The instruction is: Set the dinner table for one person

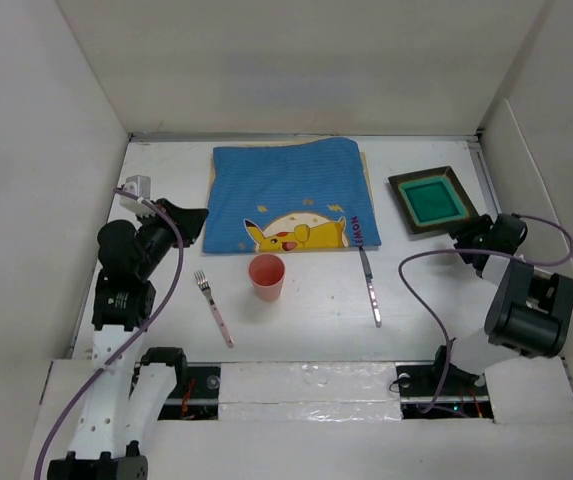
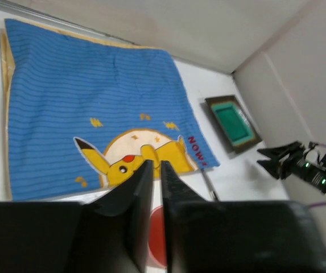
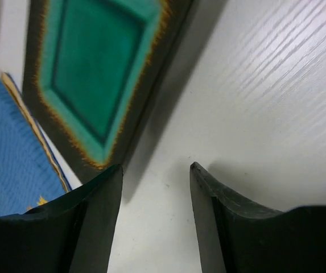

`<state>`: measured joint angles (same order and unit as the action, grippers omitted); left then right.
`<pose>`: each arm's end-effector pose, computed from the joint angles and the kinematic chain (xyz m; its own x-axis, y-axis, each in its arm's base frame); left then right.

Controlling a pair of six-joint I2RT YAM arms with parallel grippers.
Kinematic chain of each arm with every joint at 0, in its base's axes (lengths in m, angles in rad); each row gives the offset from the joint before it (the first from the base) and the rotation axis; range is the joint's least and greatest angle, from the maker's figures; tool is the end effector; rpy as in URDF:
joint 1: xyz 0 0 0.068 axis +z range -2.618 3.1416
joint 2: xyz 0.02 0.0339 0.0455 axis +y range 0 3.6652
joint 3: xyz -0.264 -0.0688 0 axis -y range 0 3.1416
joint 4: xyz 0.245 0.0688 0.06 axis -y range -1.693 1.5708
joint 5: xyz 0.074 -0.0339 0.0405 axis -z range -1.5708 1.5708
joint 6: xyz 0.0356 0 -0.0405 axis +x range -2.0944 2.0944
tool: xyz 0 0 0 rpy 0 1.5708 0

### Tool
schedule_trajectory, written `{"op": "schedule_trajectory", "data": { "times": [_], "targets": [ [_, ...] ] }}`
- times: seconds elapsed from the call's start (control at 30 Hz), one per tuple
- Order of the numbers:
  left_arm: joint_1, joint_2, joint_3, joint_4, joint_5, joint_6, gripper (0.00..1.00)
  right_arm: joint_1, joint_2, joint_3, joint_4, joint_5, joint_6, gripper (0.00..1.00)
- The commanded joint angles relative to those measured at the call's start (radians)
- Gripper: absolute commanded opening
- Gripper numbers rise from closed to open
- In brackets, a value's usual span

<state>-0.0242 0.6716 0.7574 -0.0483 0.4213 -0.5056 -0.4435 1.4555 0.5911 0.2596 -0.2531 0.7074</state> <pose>0.1583 -0.0184 0.3625 -0.1758 -0.4379 -0.8817 0.3949 0.7891 -0.4706 0.2599 -0.1136 0.1666 -0.2413 0.8112 -0.5327 0.5081 0.5733 0.6428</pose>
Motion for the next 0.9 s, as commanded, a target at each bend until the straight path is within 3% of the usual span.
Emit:
{"op": "schedule_trajectory", "data": {
  "times": [0.0,0.07,0.23,0.47,0.6,0.87],
  "targets": [
    [-0.006,-0.001,-0.023,-0.057,0.037,0.079,0.14,-0.001,0.086,0.084,0.136,-0.078,0.075,0.57],
    [-0.006,-0.006,-0.023,-0.056,0.043,0.084,0.23,-0.001,0.158,0.110,0.159,-0.074,0.118,0.58],
    [-0.006,0.025,-0.026,-0.038,0.088,0.073,0.31,0.017,0.236,0.141,0.196,-0.061,0.199,0.58],
    [-0.006,0.037,-0.023,-0.042,0.083,0.072,0.32,0.058,0.292,0.188,0.172,-0.018,0.266,0.55],
    [-0.006,0.036,-0.021,-0.047,0.077,0.070,0.32,0.089,0.322,0.214,0.158,0.003,0.343,0.44],
    [-0.006,0.037,-0.013,-0.050,0.066,0.072,0.31,0.137,0.341,0.294,0.031,0.116,0.471,0.37]
  ]
}}
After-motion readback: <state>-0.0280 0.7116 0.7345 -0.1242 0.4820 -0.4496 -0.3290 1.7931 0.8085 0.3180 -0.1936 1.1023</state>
